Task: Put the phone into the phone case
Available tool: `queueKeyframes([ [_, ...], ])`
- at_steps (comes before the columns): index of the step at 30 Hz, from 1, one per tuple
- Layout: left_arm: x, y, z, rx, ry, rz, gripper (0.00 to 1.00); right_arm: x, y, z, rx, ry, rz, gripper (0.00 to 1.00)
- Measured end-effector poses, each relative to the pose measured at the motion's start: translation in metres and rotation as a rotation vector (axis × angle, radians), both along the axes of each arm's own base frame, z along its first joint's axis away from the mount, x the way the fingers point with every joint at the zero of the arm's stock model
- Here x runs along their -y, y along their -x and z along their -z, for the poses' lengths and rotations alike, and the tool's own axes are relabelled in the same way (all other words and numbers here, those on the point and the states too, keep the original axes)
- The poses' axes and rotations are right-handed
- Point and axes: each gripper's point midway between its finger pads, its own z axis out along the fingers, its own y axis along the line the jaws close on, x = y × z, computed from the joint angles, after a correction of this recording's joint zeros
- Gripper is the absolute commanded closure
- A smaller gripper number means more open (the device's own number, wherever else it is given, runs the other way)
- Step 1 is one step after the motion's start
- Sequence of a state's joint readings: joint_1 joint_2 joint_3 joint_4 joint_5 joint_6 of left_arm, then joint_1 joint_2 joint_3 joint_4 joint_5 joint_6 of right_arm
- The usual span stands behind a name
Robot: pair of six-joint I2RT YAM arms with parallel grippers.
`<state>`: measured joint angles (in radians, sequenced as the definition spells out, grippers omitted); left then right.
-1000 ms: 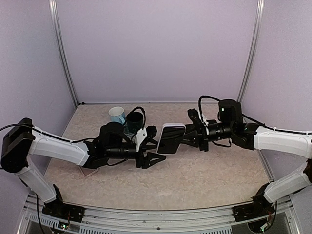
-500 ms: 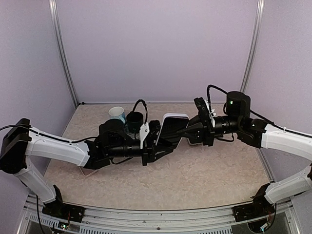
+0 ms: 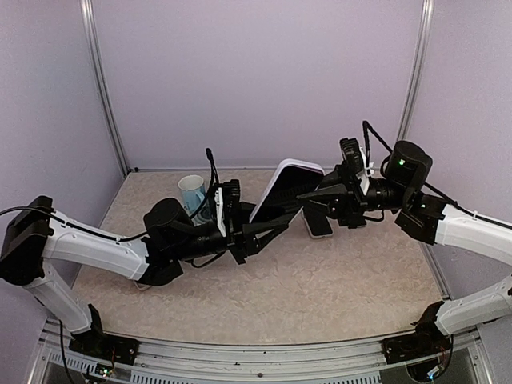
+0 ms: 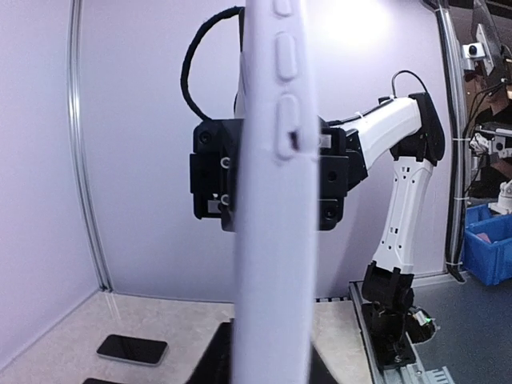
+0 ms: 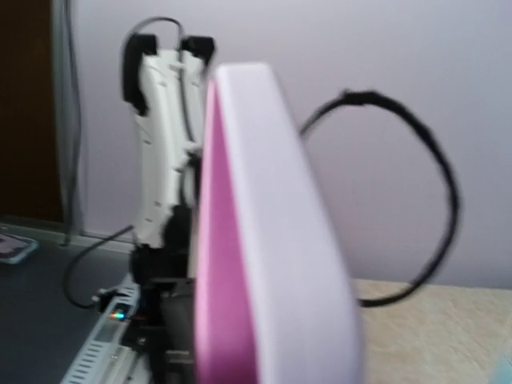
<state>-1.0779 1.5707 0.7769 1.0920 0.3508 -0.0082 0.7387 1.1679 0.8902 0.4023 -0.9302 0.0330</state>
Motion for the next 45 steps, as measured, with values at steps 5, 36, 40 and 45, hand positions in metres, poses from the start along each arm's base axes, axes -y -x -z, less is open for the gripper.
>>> queueKeyframes([
  [5, 0.005, 0.000, -0.011, 0.019, 0.028, 0.015, 1.00, 0.005, 0.008, -0.011, -0.009, -0.023, -0.020, 1.00],
  [36, 0.011, 0.003, 0.001, 0.043, -0.032, 0.005, 0.19, 0.026, 0.023, -0.036, 0.100, -0.065, 0.044, 1.00],
  [40, 0.005, -0.002, 0.001, 0.046, -0.084, -0.033, 0.23, 0.027, 0.022, -0.021, 0.112, -0.003, 0.058, 1.00],
  [45, 0.007, 0.000, -0.007, 0.062, -0.102, -0.027, 0.37, 0.026, 0.021, -0.011, 0.112, 0.068, 0.059, 1.00],
])
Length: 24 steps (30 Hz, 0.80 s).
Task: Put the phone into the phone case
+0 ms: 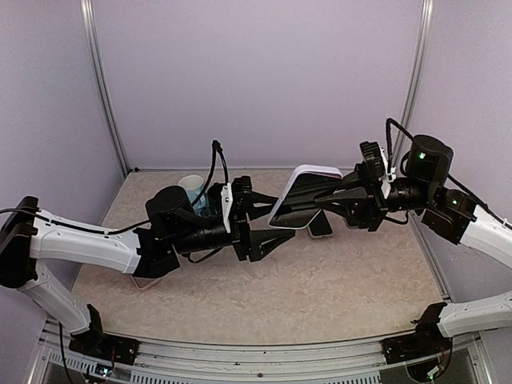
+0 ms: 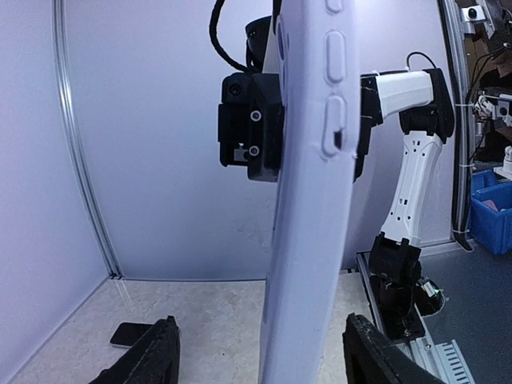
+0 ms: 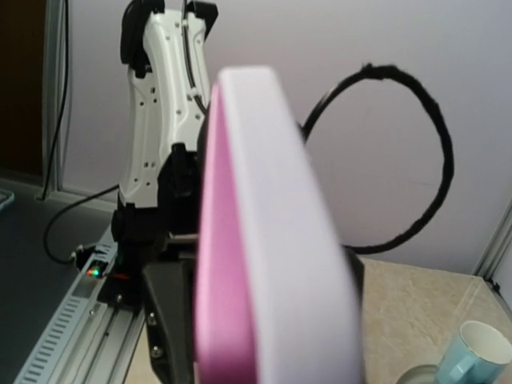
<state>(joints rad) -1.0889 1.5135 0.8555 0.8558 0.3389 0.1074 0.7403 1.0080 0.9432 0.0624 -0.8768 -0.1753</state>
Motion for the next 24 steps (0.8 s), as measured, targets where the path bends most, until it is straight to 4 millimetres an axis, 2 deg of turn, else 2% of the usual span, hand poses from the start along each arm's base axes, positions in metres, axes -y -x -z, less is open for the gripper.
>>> queueKeyframes([
  [4, 0.003, 0.002, 0.003, -0.008, -0.025, 0.011, 0.48, -0.001, 0.000, -0.002, 0.012, 0.016, -0.003, 1.00],
  [7, 0.008, 0.003, -0.003, -0.007, -0.027, 0.026, 0.50, -0.002, -0.001, 0.003, 0.005, 0.030, -0.008, 1.00],
  [8, 0.011, 0.004, -0.006, -0.006, -0.027, 0.031, 0.54, -0.003, -0.002, 0.005, -0.001, 0.037, -0.008, 1.00],
  [9, 0.014, 0.004, -0.008, -0.005, -0.025, 0.035, 0.61, -0.004, -0.003, 0.008, -0.007, 0.044, -0.009, 1.00],
  [11, 0.017, 0.006, -0.011, -0.006, -0.024, 0.042, 0.83, -0.006, -0.005, 0.013, -0.019, 0.057, -0.009, 1.00],
  [13, 0.018, 0.007, -0.009, -0.002, -0.033, 0.045, 1.00, -0.007, -0.005, 0.015, -0.024, 0.063, -0.012, 1.00],
  [18, 0.020, 0.007, -0.004, 0.022, -0.059, 0.039, 1.00, -0.007, -0.005, 0.019, -0.048, 0.077, -0.014, 1.00],
  [19, 0.019, 0.007, -0.003, 0.026, -0.061, 0.036, 1.00, -0.006, -0.005, 0.019, -0.047, 0.077, -0.013, 0.83],
  [21, 0.019, 0.006, -0.002, 0.030, -0.067, 0.030, 1.00, -0.006, -0.006, 0.020, -0.047, 0.081, -0.008, 0.43],
  [23, 0.020, 0.003, 0.005, 0.026, -0.094, 0.009, 1.00, -0.007, -0.009, 0.020, -0.036, 0.084, 0.006, 0.25],
  [24, 0.019, 0.001, 0.011, 0.023, -0.115, 0.001, 1.00, -0.006, -0.010, 0.020, -0.025, 0.084, 0.019, 0.21],
])
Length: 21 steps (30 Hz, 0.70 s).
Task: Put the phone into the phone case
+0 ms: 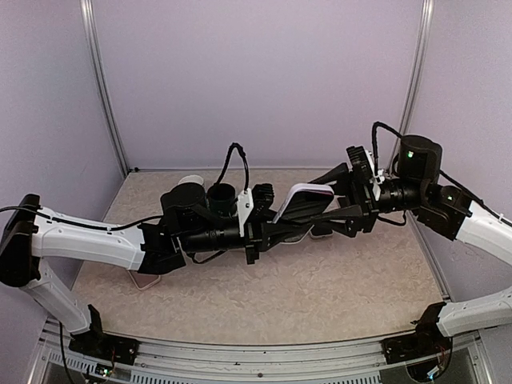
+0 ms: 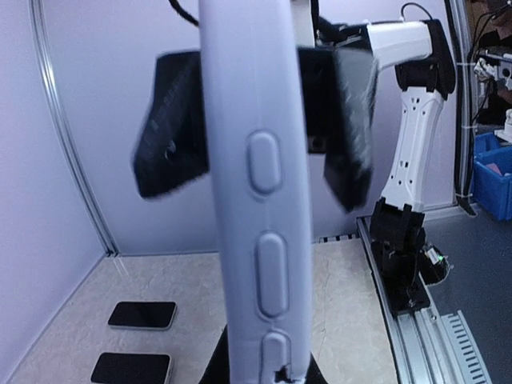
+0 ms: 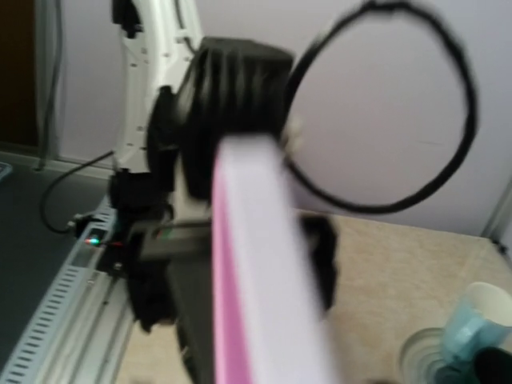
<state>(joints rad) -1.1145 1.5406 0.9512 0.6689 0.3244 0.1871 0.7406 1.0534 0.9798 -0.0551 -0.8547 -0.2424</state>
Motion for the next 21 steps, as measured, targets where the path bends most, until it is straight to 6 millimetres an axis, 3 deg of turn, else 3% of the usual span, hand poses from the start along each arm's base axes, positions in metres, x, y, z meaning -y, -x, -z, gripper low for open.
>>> queueKeyframes([
  [2, -0.001, -0.003, 0.015, 0.000, -0.045, -0.020, 1.00, 0.000, -0.003, -0.003, 0.026, -0.003, 0.020, 0.20],
  [7, -0.007, -0.006, 0.044, 0.018, -0.137, -0.053, 1.00, 0.002, -0.006, -0.010, 0.094, -0.004, 0.039, 0.30],
  [10, -0.008, -0.007, 0.044, 0.031, -0.144, -0.059, 1.00, 0.000, -0.006, -0.011, 0.110, 0.010, 0.023, 0.33],
  [14, -0.010, -0.007, 0.038, 0.045, -0.134, -0.067, 1.00, -0.004, -0.005, -0.005, 0.113, 0.036, -0.011, 0.30],
  [15, -0.011, -0.007, 0.038, 0.046, -0.134, -0.068, 1.00, -0.005, -0.004, -0.002, 0.110, 0.046, -0.020, 0.34],
  [17, -0.011, -0.007, 0.038, 0.046, -0.134, -0.069, 1.00, -0.006, -0.002, 0.003, 0.109, 0.059, -0.031, 0.55],
  [19, -0.011, -0.007, 0.038, 0.046, -0.135, -0.070, 1.00, -0.007, 0.000, 0.004, 0.121, 0.061, -0.038, 0.95],
  [21, -0.011, -0.007, 0.038, 0.046, -0.135, -0.070, 1.00, -0.008, 0.002, 0.004, 0.117, 0.064, -0.041, 1.00],
])
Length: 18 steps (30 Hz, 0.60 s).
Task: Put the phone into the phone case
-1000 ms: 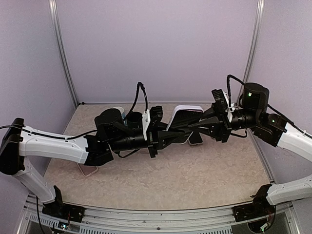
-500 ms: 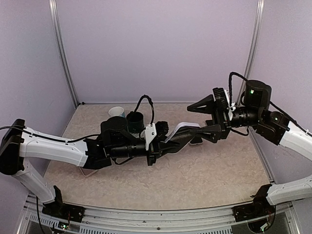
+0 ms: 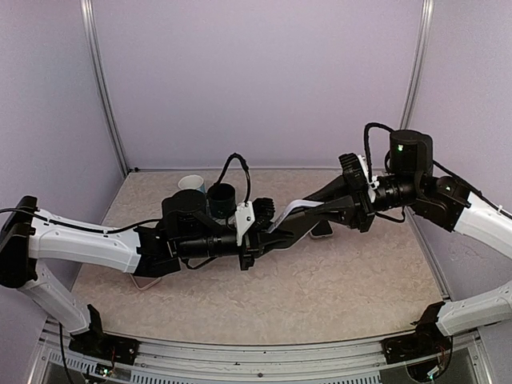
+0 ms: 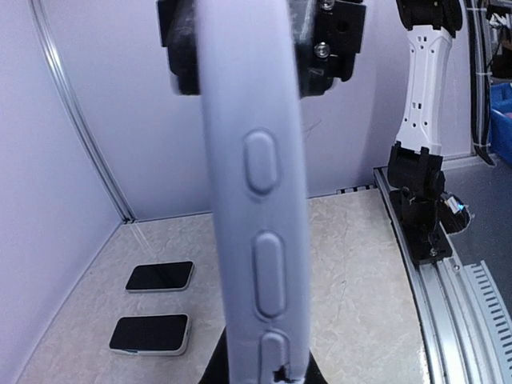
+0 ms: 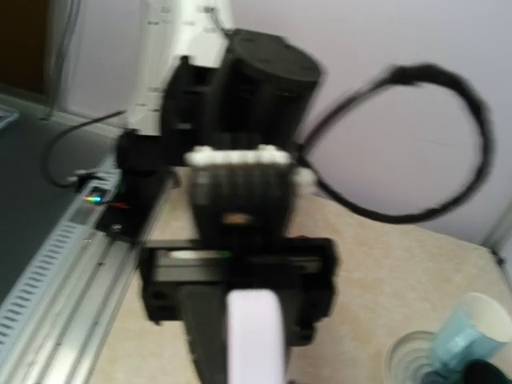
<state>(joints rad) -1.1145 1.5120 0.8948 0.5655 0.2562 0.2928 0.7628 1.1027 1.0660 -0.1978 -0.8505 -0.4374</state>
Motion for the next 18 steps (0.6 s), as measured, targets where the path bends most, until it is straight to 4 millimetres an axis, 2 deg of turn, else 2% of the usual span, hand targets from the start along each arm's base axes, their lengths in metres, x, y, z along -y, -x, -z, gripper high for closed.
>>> queueKeyframes([
  [5, 0.000, 0.001, 0.000, -0.001, 0.002, 0.005, 1.00, -0.001, 0.001, -0.001, -0.020, 0.030, -0.009, 1.00],
  [7, 0.000, 0.000, -0.001, -0.003, 0.005, 0.004, 1.00, -0.001, 0.000, -0.002, -0.023, 0.037, -0.007, 0.58],
  [8, 0.000, 0.000, -0.001, -0.006, 0.005, 0.005, 1.00, -0.001, -0.001, -0.001, -0.027, 0.041, -0.004, 0.42],
  [9, 0.000, 0.000, -0.001, -0.006, 0.004, 0.002, 1.00, -0.002, -0.004, -0.001, -0.027, 0.043, 0.012, 0.32],
  [10, 0.000, 0.000, 0.000, -0.007, 0.003, 0.002, 1.00, -0.002, -0.007, 0.000, -0.026, 0.047, 0.025, 0.27],
  [14, 0.000, 0.001, -0.002, -0.017, 0.017, 0.002, 1.00, -0.003, -0.012, 0.003, -0.035, 0.055, 0.053, 0.21],
  [16, -0.001, 0.002, -0.003, -0.034, 0.036, 0.012, 1.00, -0.003, -0.014, 0.006, -0.037, 0.051, 0.067, 0.22],
  [18, -0.002, 0.006, -0.006, -0.065, 0.063, 0.036, 1.00, -0.001, -0.013, 0.013, -0.049, 0.039, 0.073, 0.27],
])
